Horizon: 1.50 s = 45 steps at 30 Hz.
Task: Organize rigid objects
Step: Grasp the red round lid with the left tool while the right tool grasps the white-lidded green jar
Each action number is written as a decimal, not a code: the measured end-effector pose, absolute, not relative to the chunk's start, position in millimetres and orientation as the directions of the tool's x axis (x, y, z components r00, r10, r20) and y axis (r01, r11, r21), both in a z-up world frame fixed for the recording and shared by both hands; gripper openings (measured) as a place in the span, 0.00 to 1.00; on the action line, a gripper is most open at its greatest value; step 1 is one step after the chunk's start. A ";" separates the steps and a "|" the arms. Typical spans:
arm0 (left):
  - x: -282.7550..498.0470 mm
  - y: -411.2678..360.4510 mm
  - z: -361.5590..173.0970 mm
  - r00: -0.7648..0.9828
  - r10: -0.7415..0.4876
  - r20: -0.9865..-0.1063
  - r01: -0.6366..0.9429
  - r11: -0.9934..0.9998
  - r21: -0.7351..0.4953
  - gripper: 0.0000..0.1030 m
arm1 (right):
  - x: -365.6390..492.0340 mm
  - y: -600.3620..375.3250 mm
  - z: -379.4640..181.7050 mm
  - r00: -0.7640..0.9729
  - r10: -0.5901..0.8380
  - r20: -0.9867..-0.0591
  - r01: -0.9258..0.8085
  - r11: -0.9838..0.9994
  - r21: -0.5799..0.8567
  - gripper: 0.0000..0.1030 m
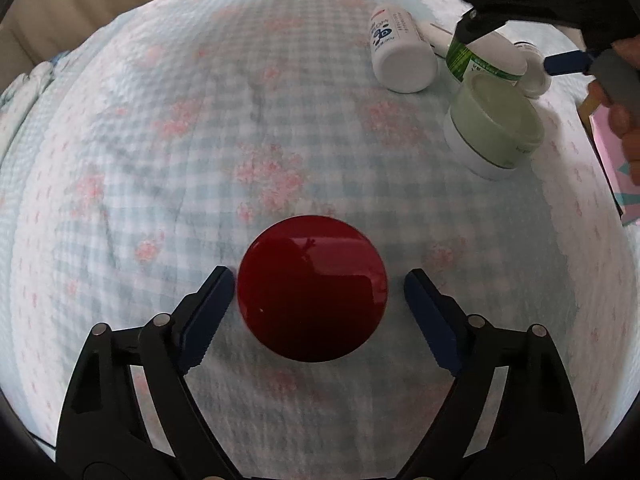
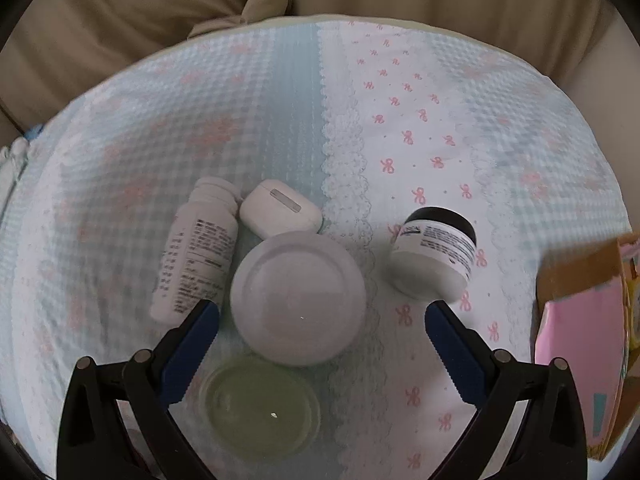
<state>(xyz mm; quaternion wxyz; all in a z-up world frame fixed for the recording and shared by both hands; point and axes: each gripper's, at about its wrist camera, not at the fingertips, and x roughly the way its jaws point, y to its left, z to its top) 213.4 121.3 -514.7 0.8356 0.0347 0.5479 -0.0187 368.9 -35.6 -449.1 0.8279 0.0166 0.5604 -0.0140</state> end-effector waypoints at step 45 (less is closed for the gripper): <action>231.4 153.7 -447.0 0.455 0.019 -0.890 -0.024 1.000 0.009 0.49 | 389.6 -24.5 -419.9 0.298 0.033 -0.954 -0.043 0.999 0.020 0.65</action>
